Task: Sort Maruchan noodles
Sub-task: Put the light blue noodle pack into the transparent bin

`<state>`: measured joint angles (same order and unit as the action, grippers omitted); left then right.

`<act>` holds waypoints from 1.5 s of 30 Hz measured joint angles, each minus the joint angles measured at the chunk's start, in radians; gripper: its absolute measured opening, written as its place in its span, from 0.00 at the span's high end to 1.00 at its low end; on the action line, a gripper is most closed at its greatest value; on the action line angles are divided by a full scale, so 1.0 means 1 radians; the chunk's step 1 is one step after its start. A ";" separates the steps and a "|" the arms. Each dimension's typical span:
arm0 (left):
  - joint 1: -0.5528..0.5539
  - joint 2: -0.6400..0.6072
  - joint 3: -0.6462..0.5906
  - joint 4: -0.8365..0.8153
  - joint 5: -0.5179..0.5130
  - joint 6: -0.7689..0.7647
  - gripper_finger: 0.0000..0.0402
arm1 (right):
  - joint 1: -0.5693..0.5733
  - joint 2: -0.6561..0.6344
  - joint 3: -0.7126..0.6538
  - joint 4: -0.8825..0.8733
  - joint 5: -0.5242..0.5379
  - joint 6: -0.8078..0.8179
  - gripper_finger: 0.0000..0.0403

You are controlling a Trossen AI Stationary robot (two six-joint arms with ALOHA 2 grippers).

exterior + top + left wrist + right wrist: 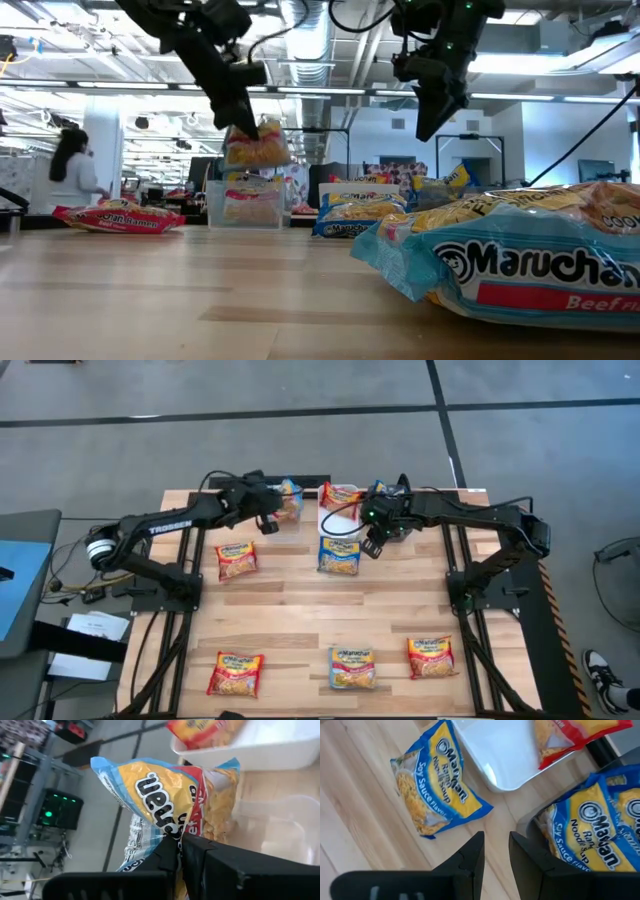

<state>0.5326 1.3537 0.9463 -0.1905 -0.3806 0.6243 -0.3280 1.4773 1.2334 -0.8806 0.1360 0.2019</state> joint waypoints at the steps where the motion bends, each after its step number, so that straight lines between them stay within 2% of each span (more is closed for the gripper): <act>1: -0.004 0.015 0.000 -0.001 -0.001 0.000 1.00 | 0.001 0.000 -0.003 -0.001 0.000 -0.001 0.72; 6: -0.014 0.068 0.000 -0.014 -0.010 -0.001 1.00 | 0.001 0.000 -0.026 -0.003 -0.002 -0.001 0.72; 11: -0.019 0.104 0.000 -0.019 -0.082 0.010 1.00 | 0.001 0.000 -0.028 -0.009 -0.003 -0.001 0.72; 21: -0.041 0.106 0.000 -0.039 -0.090 0.029 1.00 | 0.007 0.000 -0.028 -0.009 -0.004 -0.045 0.72; 26: -0.050 0.106 0.000 -0.052 -0.136 0.058 1.00 | 0.014 0.000 -0.028 -0.028 -0.006 -0.045 0.72; 40: -0.053 0.106 0.000 -0.063 -0.098 0.106 1.00 | 0.047 0.000 -0.028 -0.026 -0.006 -0.043 0.72; 45: -0.054 0.145 -0.001 -0.049 -0.103 0.179 1.00 | 0.047 0.000 -0.028 -0.026 -0.006 -0.026 0.72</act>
<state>0.4784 1.4986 0.9451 -0.2397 -0.4838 0.8028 -0.2810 1.4769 1.2057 -0.9062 0.1299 0.1755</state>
